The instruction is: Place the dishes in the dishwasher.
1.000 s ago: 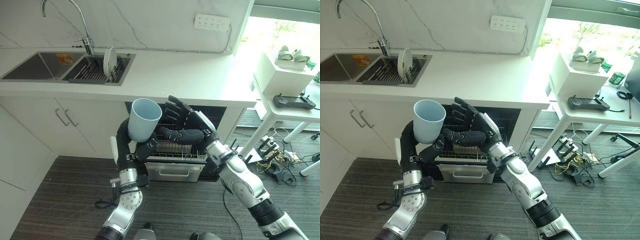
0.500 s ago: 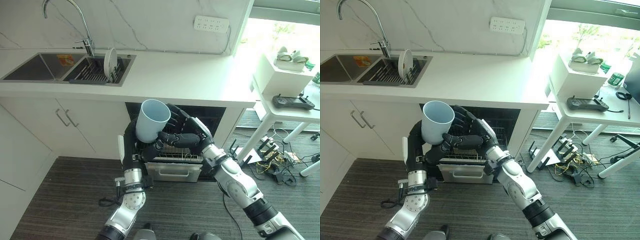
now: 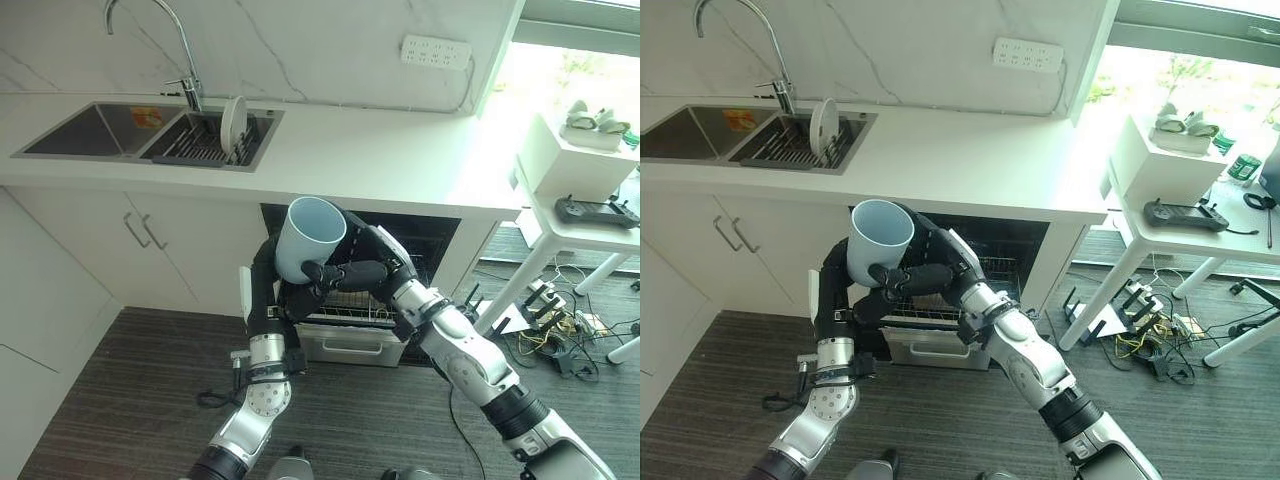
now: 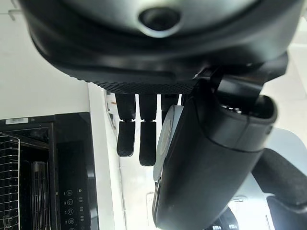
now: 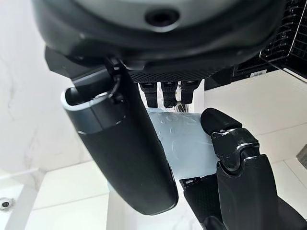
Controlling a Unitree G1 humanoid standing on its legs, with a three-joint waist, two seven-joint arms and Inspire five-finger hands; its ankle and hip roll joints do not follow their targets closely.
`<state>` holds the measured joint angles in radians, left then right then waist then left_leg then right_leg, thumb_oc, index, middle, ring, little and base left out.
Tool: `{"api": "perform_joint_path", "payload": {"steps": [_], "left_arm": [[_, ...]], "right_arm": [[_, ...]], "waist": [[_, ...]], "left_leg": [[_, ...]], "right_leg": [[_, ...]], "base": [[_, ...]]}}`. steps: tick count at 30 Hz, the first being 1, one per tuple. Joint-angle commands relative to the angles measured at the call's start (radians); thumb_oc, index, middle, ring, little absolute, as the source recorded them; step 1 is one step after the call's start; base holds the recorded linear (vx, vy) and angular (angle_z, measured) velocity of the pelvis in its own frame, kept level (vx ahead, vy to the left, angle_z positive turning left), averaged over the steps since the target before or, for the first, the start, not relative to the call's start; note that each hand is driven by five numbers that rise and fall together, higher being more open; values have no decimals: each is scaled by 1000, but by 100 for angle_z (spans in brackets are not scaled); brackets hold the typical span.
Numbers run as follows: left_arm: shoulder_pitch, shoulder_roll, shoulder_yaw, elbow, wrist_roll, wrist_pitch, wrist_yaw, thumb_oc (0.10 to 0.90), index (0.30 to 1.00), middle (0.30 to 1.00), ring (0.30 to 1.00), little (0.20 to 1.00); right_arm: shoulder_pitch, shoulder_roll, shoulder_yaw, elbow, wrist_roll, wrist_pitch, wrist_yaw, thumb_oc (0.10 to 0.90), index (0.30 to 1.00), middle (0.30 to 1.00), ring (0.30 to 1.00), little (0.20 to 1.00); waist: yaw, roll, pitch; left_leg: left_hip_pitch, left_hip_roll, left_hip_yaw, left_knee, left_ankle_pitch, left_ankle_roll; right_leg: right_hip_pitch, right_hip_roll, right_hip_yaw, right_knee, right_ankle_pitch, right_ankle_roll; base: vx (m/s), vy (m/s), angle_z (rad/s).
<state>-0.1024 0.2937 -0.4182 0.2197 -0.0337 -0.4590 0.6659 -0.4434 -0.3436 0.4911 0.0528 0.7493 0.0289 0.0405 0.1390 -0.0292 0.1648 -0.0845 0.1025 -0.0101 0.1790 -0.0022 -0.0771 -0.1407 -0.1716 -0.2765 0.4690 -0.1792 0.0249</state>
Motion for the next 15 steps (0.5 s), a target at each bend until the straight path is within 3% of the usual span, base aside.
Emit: {"api": "perform_joint_path", "payload": {"steps": [1,15], "left_arm": [[-111,21,-46,-79,30,-69,-23,400,300,300,300,300],[-96,14,-76,-82,0,-58,-39,400,300,300,300,300]], "right_arm": [[-187,85,-24,-38,24,-89,6,800,900,900,900,900],[-224,125,1,-25,54,-95,-35,800,900,900,900,900]], "waist": [[-5,-13,-34],[16,-14,-26]], "left_leg": [[-4,-7,-11,121,-236,20],[-5,-17,-27,121,-234,23]], "right_leg": [[115,4,87,-169,-41,81],[120,6,81,-169,-43,78]], "base": [[-2,-14,7],[2,-6,2]]}}
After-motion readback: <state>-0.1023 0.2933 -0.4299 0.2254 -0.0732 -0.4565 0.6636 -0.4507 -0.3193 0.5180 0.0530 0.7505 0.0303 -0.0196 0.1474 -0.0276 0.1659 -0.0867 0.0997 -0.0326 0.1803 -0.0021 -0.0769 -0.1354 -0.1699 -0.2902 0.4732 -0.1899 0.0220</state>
